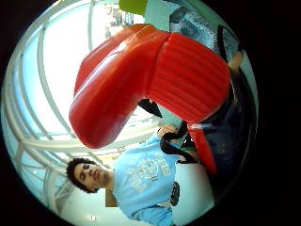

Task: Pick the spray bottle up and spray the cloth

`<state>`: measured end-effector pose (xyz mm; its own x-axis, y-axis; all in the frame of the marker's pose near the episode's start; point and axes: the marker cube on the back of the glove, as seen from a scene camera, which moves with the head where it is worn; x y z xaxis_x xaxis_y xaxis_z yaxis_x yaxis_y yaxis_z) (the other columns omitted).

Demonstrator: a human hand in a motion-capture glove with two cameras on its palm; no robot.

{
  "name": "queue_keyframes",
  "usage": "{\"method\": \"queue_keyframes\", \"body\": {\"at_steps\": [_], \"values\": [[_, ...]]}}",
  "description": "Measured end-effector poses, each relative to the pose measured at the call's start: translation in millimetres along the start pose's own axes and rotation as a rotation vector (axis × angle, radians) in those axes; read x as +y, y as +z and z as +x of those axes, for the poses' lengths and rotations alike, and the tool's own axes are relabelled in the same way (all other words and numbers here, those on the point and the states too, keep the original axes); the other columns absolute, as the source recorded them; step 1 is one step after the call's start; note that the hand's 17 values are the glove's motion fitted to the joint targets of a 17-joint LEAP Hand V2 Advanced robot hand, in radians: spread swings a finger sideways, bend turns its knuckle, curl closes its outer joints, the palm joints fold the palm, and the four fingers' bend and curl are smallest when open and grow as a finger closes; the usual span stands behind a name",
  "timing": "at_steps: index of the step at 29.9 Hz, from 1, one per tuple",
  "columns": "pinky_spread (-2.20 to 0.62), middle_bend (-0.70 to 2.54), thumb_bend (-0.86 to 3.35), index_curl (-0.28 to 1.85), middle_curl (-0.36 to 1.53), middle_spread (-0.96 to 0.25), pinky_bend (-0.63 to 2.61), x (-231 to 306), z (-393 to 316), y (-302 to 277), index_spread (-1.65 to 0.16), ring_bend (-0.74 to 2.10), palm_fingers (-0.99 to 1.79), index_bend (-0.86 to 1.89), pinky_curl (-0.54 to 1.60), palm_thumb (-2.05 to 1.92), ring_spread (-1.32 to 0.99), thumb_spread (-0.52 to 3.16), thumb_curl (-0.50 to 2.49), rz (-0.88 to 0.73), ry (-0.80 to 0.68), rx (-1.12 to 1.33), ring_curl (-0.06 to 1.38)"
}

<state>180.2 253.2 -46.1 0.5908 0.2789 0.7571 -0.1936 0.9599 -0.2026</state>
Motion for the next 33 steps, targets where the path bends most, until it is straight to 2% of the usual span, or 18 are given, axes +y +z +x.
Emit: {"method": "queue_keyframes", "body": {"at_steps": [26, 33], "values": [[0.12, 0.33, -0.03, 0.45, 0.50, -0.10, 0.21, -7, -9, 11, -0.17, 0.58, 1.20, 0.16, 0.37, 0.91, -0.02, 0.65, 0.67, -0.021, 0.008, 0.024, 0.41], [0.12, 0.33, -0.03, 0.45, 0.50, -0.10, 0.21, -12, -29, 18, -0.17, 0.58, 1.20, 0.16, 0.37, 0.91, -0.02, 0.64, 0.67, 0.025, -0.081, -0.027, 0.41]]}}
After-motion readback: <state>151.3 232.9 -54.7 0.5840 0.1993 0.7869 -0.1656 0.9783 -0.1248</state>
